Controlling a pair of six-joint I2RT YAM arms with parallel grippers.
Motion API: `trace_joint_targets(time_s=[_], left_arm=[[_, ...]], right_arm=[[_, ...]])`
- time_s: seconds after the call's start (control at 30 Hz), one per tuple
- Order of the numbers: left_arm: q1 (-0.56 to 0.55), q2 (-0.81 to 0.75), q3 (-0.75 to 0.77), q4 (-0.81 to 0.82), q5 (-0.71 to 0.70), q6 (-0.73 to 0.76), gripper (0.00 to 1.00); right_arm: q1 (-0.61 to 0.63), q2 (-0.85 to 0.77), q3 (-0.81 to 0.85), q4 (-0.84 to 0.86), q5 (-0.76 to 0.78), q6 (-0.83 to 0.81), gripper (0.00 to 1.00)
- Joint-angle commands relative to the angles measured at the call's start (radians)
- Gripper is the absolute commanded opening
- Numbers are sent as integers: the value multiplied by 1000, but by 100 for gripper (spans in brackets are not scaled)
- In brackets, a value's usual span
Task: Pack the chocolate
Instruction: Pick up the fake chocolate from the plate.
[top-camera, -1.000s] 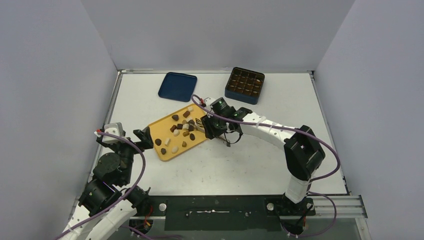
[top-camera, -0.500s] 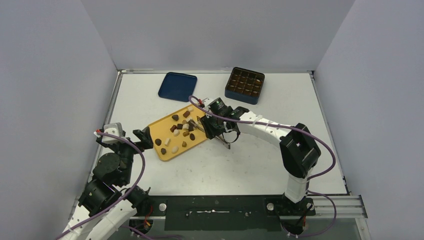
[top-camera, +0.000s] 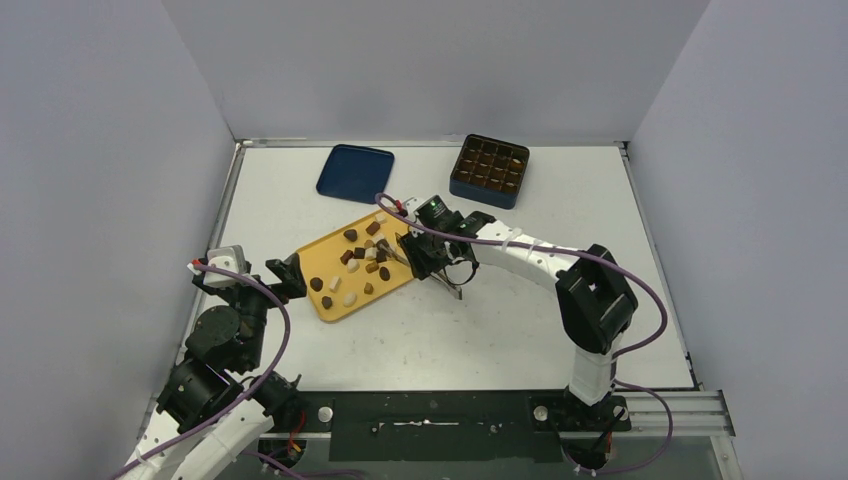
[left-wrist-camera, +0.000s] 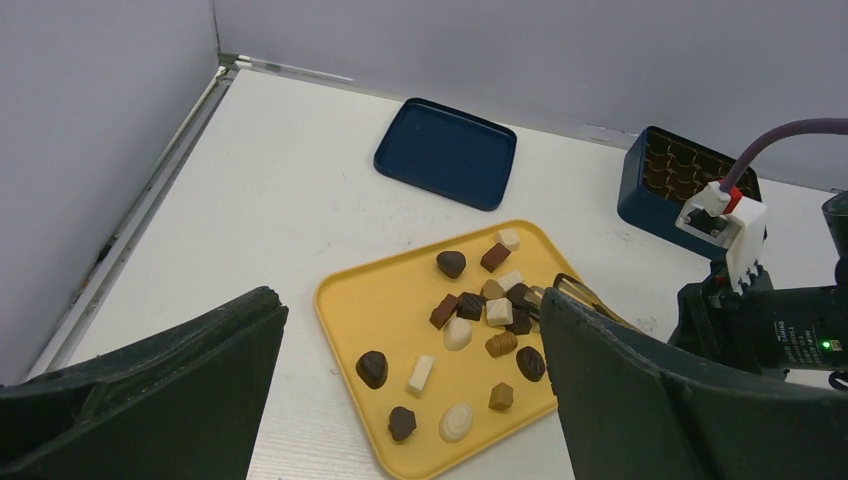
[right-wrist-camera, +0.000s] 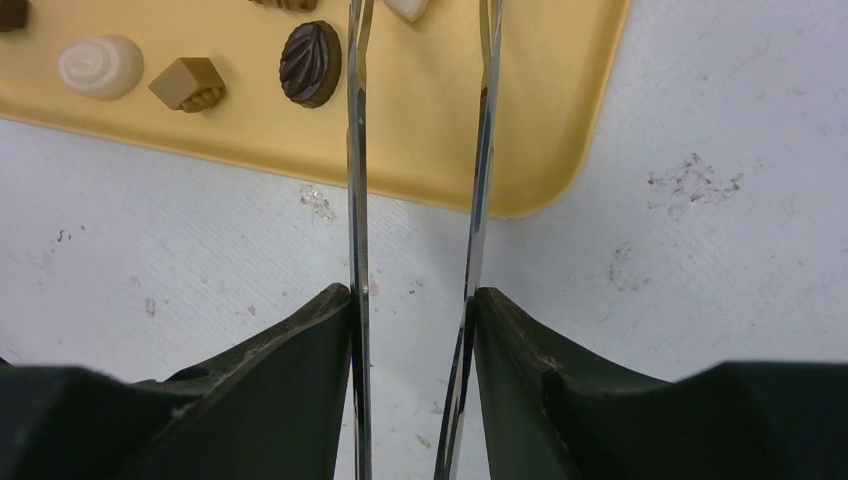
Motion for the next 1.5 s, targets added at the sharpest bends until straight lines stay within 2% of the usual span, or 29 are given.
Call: trace_joint_targets(time_s=[0.0,0.33,0.6,1.0,1.47], left_arm=[[7,-3,11,29,3,0,97],[7,-1,11,29,2,1,97],[7,-3,12,28,4,0,97],[7,-7,12,30,1,0,97],[7,-7,11,33,2,2,97]], right_arm=[[6,34,49,13,7,-6,44],[13,39,71,8,0,19,42],[40,83,121,-72,81,37,42],[37,54,131,-59,103,54,24],[-4,-27,106,-12,97,69,15]])
